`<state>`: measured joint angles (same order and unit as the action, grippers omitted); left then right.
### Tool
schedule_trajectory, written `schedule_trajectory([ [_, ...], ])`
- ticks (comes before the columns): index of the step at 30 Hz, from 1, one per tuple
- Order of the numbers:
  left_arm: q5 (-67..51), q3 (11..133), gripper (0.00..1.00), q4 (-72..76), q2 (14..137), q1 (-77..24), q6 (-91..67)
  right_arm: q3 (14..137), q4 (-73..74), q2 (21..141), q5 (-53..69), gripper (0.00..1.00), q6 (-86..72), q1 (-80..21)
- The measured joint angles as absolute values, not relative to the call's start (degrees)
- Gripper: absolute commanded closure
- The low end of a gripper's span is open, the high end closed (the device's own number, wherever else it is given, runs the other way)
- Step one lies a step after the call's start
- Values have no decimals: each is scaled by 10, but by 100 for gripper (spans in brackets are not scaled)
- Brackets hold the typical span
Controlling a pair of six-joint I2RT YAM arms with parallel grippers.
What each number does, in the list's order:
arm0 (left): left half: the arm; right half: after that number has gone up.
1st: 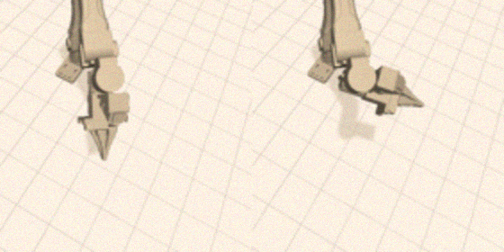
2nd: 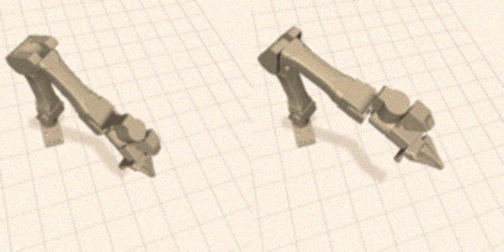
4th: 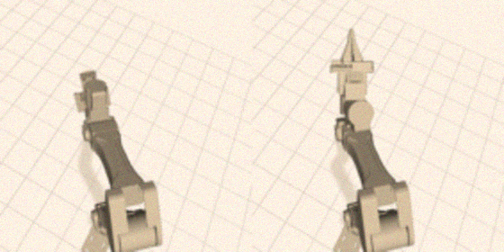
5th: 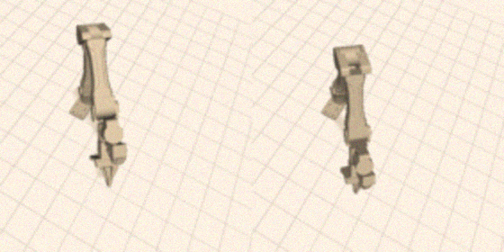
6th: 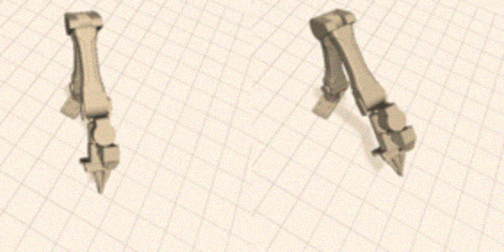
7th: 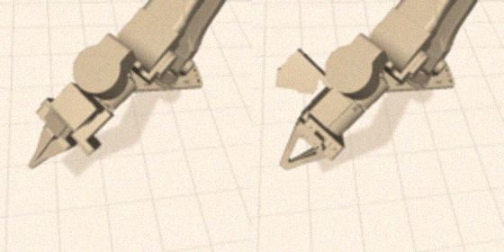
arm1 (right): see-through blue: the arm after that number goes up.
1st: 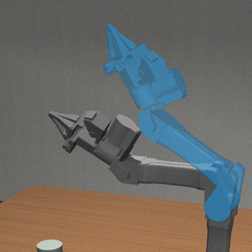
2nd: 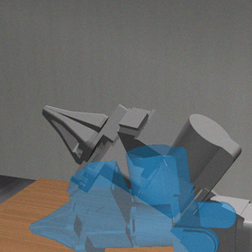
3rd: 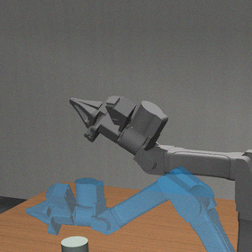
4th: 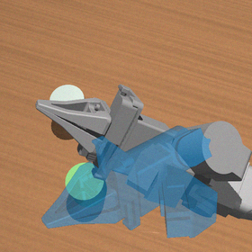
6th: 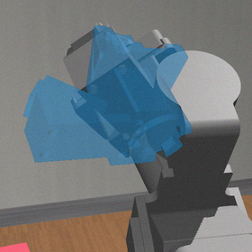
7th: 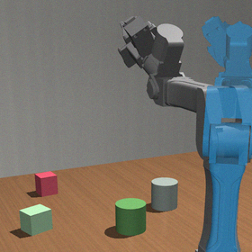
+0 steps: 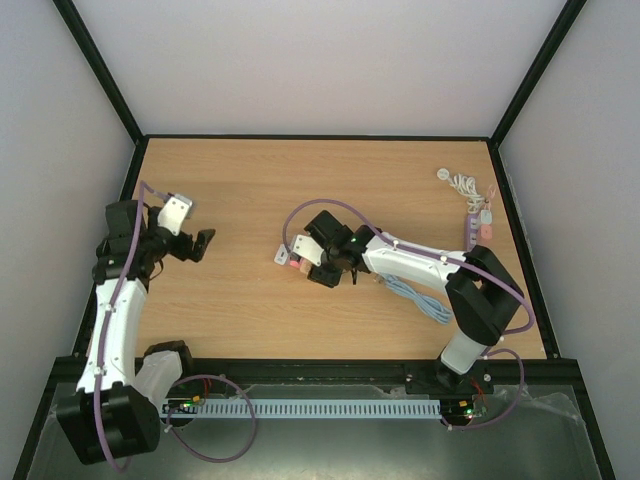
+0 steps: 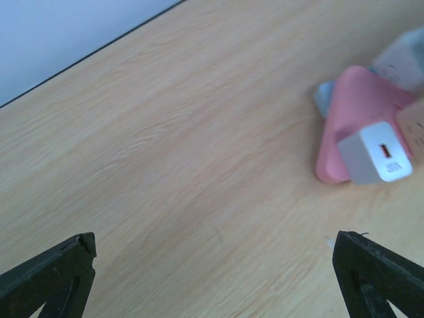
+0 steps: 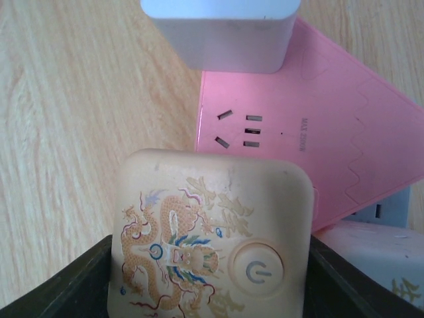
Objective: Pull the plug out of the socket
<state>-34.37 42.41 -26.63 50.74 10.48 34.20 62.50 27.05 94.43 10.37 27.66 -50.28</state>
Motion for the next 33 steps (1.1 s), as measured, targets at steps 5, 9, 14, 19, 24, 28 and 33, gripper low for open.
schedule_trajectory([
  [5, -362, 396, 0, -299, 487, 42, 443, 584, 268, 906, 123, 44, 309, -503],
  [9, -365, 390, 0, -338, 491, -15, 506, 555, 271, 877, 137, 44, 334, -504],
  [14, -363, 387, 0, -354, 511, -74, 543, 536, 276, 856, 150, 45, 359, -504],
  [19, -341, 361, 0, -338, 526, -146, 563, 524, 278, 843, 159, 46, 376, -504],
  [24, -327, 338, 0, -322, 548, -216, 577, 521, 278, 840, 161, 37, 384, -504],
  [28, -323, 334, 0, -304, 566, -235, 577, 520, 278, 840, 162, 22, 385, -504],
  [33, -321, 333, 0, -295, 574, -249, 571, 522, 300, 840, 172, 10, 379, -504],
])
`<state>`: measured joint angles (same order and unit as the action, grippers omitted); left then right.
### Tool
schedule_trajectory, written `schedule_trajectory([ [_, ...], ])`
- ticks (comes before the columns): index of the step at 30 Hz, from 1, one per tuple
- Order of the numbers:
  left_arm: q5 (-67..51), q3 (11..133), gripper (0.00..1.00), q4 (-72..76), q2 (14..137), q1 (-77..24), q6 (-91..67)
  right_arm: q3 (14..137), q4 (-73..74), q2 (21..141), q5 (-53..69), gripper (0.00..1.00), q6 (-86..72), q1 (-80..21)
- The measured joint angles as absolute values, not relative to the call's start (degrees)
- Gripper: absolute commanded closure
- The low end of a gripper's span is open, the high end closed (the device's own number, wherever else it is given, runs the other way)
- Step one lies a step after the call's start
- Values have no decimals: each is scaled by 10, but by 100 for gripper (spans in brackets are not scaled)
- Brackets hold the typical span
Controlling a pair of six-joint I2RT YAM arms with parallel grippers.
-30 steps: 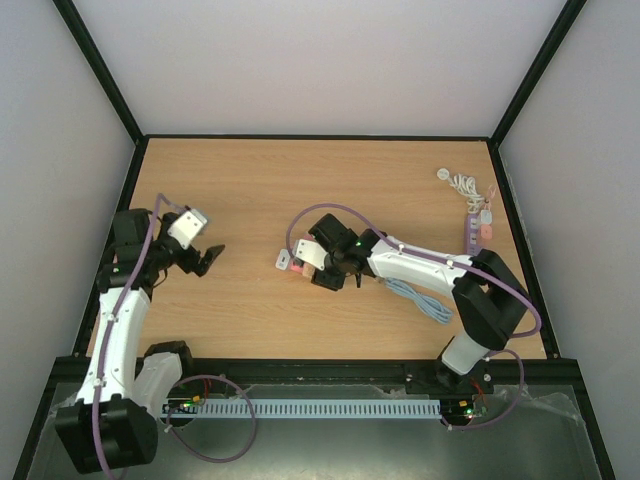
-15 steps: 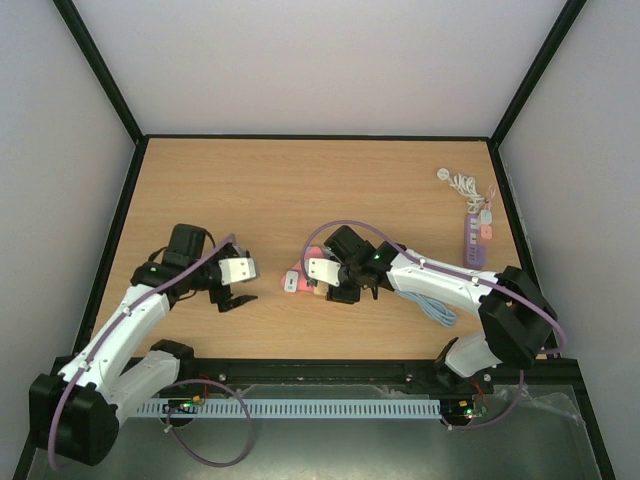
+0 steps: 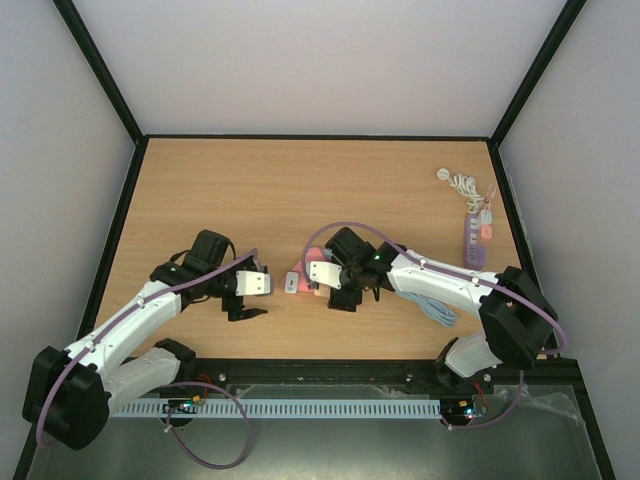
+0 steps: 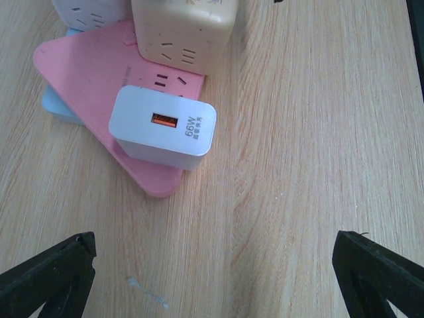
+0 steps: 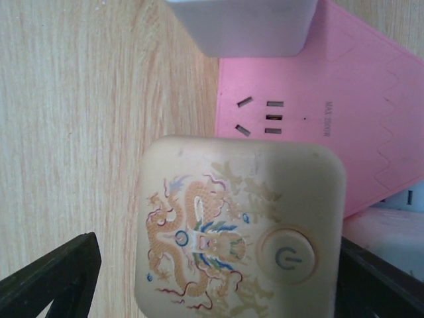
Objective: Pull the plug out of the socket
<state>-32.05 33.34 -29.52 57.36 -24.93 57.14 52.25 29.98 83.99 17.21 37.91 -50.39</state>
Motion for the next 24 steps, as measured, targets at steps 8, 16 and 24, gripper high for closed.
schedule_trajectory([
  [8, -319, 333, 0, -279, 574, -251, 533, 583, 331, 840, 196, 6, 357, -504],
  [16, -319, 334, 0, -274, 574, -252, 512, 661, 345, 840, 230, 7, 338, -500],
  [24, -321, 334, 0, -272, 573, -272, 531, 721, 342, 863, 289, 15, 315, -427],
])
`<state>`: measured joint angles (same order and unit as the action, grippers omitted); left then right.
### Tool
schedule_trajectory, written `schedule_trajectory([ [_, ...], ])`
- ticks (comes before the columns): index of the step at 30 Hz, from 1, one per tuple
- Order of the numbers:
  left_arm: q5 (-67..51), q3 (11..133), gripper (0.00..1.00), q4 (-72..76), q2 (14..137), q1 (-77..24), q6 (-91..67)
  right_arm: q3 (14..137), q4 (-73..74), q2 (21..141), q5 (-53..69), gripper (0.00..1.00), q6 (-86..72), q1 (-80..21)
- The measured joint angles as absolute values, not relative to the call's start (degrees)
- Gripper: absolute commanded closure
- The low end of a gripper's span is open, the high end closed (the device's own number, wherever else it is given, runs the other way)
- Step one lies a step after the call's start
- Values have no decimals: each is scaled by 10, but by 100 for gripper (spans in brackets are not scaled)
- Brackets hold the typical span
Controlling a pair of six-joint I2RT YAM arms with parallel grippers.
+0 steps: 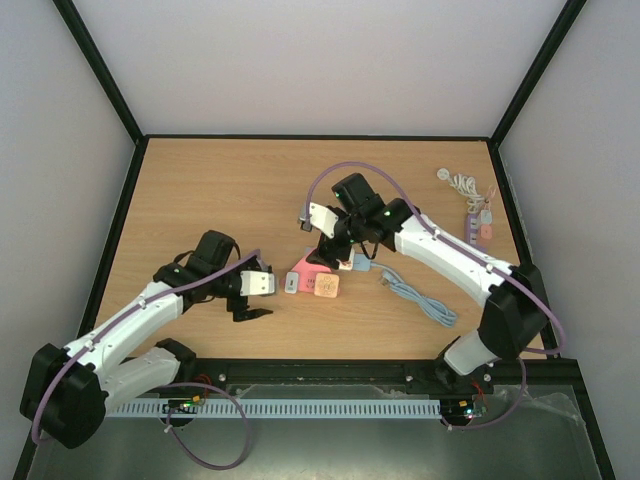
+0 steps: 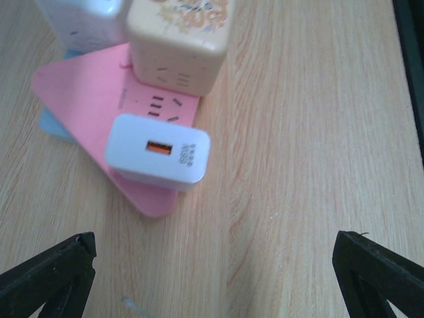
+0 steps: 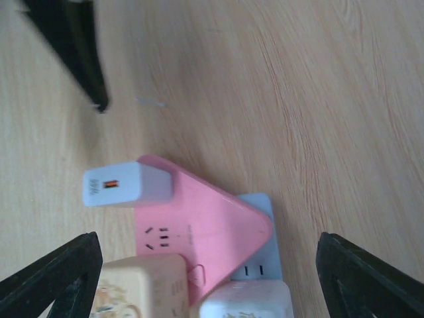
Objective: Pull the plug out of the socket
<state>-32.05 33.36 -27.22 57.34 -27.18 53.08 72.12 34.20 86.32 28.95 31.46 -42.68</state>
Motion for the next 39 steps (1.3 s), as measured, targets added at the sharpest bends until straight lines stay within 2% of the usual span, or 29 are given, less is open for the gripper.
schedule_trajectory([
  [6, -312, 352, 0, -260, 616, -326, 551, 725, 342, 933, 311, 16, 307, -377],
  [12, -293, 376, 0, -227, 671, -351, 561, 733, 347, 979, 311, 16, 305, -375],
  [23, -261, 398, 0, -177, 709, -351, 591, 857, 415, 1092, 309, 16, 332, -371],
  [39, -271, 342, 1, -120, 697, -351, 575, 942, 530, 1207, 362, 37, 378, -329],
])
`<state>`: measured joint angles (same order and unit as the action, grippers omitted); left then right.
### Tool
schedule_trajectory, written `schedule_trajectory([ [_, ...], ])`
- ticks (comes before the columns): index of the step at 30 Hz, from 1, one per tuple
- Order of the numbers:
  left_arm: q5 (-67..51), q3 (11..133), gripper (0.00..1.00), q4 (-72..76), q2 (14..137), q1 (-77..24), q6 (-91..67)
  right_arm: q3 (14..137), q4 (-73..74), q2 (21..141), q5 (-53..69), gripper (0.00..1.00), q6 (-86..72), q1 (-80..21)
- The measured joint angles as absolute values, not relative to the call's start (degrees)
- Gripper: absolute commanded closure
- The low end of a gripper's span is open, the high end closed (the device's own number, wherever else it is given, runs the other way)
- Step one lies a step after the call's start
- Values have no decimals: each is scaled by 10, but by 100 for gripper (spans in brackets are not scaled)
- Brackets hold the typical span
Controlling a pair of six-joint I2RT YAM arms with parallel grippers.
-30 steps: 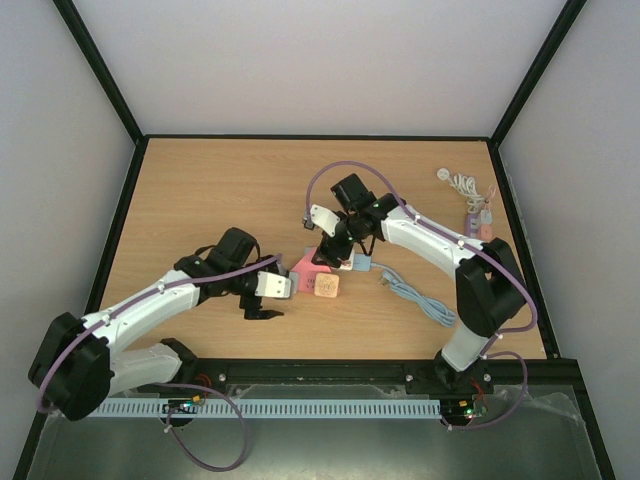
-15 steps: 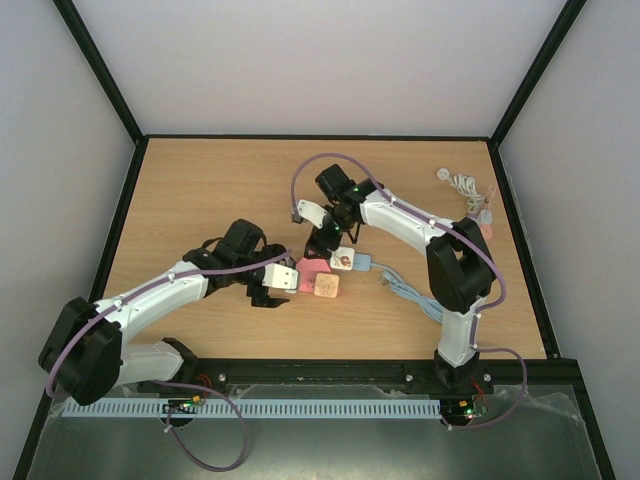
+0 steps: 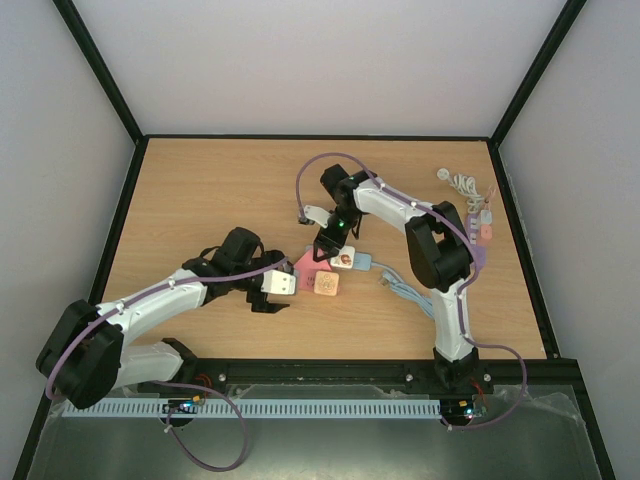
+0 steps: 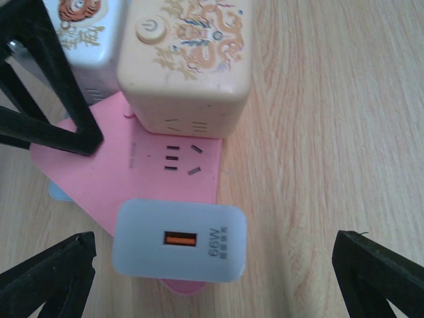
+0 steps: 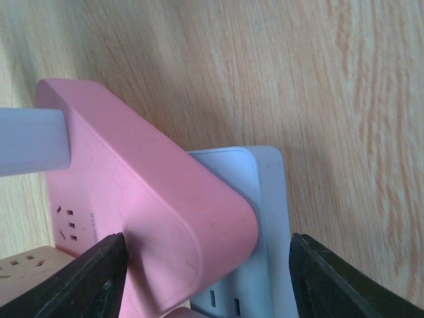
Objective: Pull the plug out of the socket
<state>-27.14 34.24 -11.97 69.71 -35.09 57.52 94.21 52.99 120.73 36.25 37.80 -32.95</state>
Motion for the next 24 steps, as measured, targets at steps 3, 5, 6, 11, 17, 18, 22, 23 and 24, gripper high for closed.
schedule_trajectory([
  [3, -271, 342, 1, -105, 698, -351, 570, 959, 552, 1224, 383, 39, 386, -328],
  [5, -271, 342, 2, -100, 701, -351, 569, 968, 562, 1232, 394, 40, 391, -326],
  [6, -271, 343, 3, -99, 702, -351, 569, 973, 567, 1236, 398, 41, 394, -325],
  [11, -266, 344, 6, -103, 707, -351, 578, 988, 585, 1251, 421, 54, 401, -319],
  [17, -261, 344, 7, -109, 707, -351, 580, 979, 585, 1249, 449, 54, 405, -319],
  [18, -261, 344, 7, -109, 707, -351, 579, 974, 581, 1246, 451, 53, 402, -319],
  [22, -265, 344, 8, -109, 707, -354, 571, 941, 547, 1225, 445, 41, 385, -324],
  [23, -265, 344, 8, -110, 706, -356, 569, 931, 537, 1220, 442, 38, 381, -327],
  [24, -265, 343, 8, -110, 705, -359, 567, 919, 525, 1213, 438, 36, 376, -330],
])
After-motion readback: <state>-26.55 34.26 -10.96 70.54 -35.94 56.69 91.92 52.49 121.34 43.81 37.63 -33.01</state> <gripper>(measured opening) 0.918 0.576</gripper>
